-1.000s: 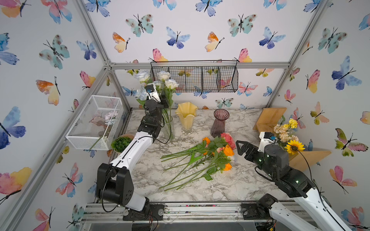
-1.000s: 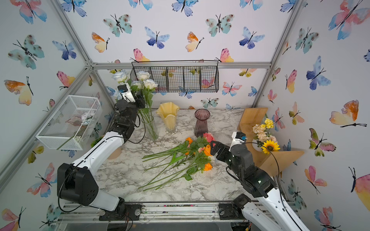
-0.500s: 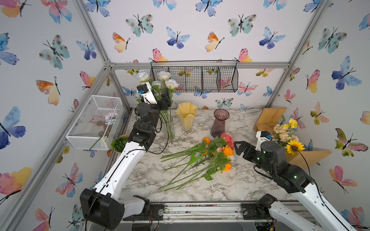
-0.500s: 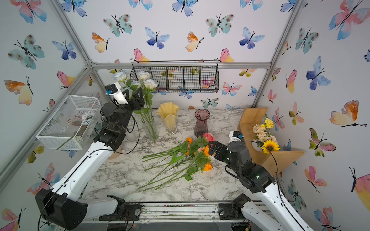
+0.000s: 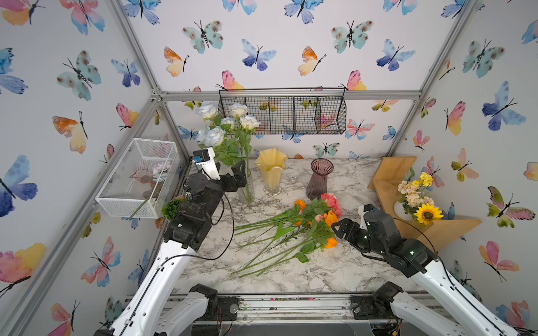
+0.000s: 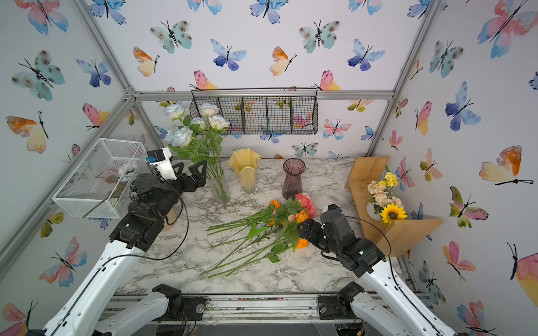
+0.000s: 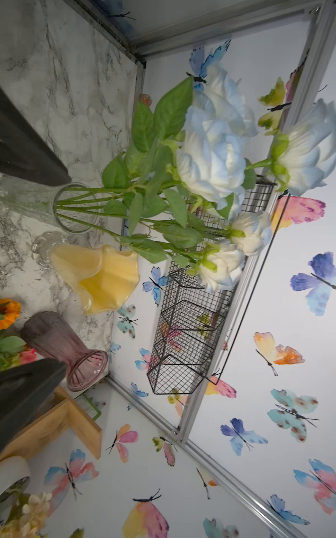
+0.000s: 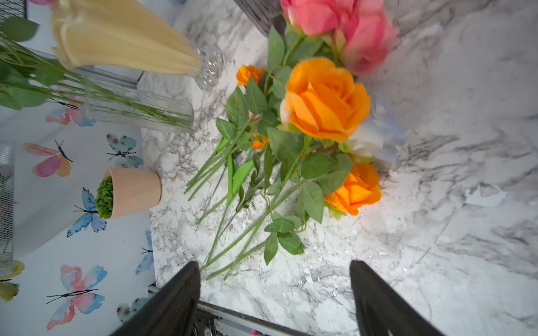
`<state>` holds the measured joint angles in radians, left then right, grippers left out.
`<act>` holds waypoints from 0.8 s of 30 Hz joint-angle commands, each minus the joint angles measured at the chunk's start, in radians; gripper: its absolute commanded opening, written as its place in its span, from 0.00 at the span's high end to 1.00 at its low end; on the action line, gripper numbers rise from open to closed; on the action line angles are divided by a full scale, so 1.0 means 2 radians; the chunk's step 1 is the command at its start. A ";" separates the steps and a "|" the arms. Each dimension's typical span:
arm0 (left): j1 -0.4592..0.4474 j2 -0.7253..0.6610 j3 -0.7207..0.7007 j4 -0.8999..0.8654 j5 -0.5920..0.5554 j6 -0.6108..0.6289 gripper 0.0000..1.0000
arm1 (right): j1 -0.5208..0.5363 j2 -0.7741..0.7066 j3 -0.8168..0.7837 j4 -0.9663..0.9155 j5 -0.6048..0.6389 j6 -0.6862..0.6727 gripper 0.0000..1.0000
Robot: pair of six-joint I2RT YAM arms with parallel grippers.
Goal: Arrange the flowers in different vases according to their colors
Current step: Pick up the flower at the center of the board.
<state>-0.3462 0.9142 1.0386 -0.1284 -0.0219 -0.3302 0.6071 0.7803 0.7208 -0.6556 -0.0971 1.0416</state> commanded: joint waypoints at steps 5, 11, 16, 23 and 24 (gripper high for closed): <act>-0.001 -0.048 -0.045 -0.128 0.104 0.015 0.01 | -0.002 -0.007 -0.069 0.071 -0.063 0.073 0.23; -0.003 -0.057 -0.055 -0.196 0.111 0.050 0.03 | 0.014 0.009 -0.102 0.111 -0.055 0.110 0.15; -0.015 -0.065 -0.069 -0.203 0.131 0.058 0.11 | 0.032 0.032 -0.098 0.139 -0.023 0.118 0.17; -0.027 -0.057 -0.087 -0.210 0.154 0.061 0.16 | 0.042 0.114 -0.021 0.121 0.016 0.072 0.26; -0.027 -0.056 -0.089 -0.207 0.158 0.056 0.16 | 0.042 0.120 -0.013 0.119 0.024 0.067 0.28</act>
<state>-0.3935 0.8032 0.8642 -0.5358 0.2386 -0.2249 0.6830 1.0046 0.6395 -0.4137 -0.1268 1.2236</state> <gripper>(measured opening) 0.843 0.729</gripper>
